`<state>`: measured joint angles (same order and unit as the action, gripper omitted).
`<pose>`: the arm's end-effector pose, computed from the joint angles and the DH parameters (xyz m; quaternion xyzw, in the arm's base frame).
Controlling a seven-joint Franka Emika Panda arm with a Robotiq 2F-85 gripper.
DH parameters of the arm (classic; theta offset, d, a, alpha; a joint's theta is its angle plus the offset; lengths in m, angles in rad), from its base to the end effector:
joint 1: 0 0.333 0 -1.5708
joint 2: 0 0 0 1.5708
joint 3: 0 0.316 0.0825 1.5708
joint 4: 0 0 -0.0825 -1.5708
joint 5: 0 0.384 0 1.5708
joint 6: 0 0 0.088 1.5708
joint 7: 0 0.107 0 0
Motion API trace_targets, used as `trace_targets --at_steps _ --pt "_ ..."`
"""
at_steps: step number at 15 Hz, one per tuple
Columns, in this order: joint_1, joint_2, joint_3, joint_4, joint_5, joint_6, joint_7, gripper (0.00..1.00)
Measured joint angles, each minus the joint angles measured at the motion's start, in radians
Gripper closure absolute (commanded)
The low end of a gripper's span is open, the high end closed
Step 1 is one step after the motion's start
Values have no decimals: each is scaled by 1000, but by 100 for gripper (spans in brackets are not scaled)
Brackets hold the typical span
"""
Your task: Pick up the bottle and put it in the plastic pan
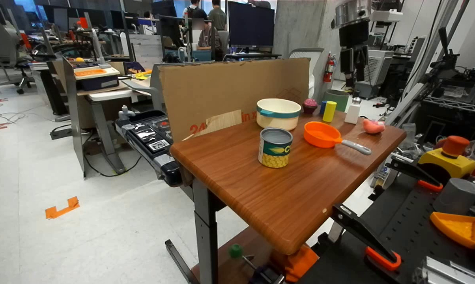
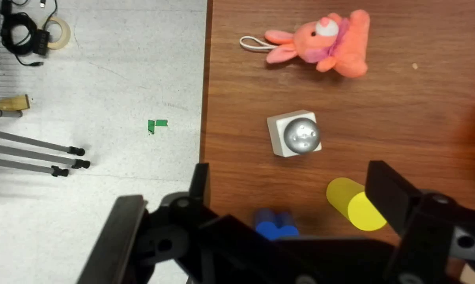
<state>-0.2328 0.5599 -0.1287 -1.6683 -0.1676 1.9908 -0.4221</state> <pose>0.6104 -0.2331 0.2669 0.9843 0.0783 -0.1485 0.0542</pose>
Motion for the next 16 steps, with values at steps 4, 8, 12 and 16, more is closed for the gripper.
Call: trace_targets --at_steps 4,8,12,16 --pt "-2 24 6 14 0 3 -46 0" --pt "-2 28 10 10 -14 14 -75 0" --pt "-1 28 15 7 -31 36 -88 0" --pt "1 27 20 -26 -71 74 -94 0"
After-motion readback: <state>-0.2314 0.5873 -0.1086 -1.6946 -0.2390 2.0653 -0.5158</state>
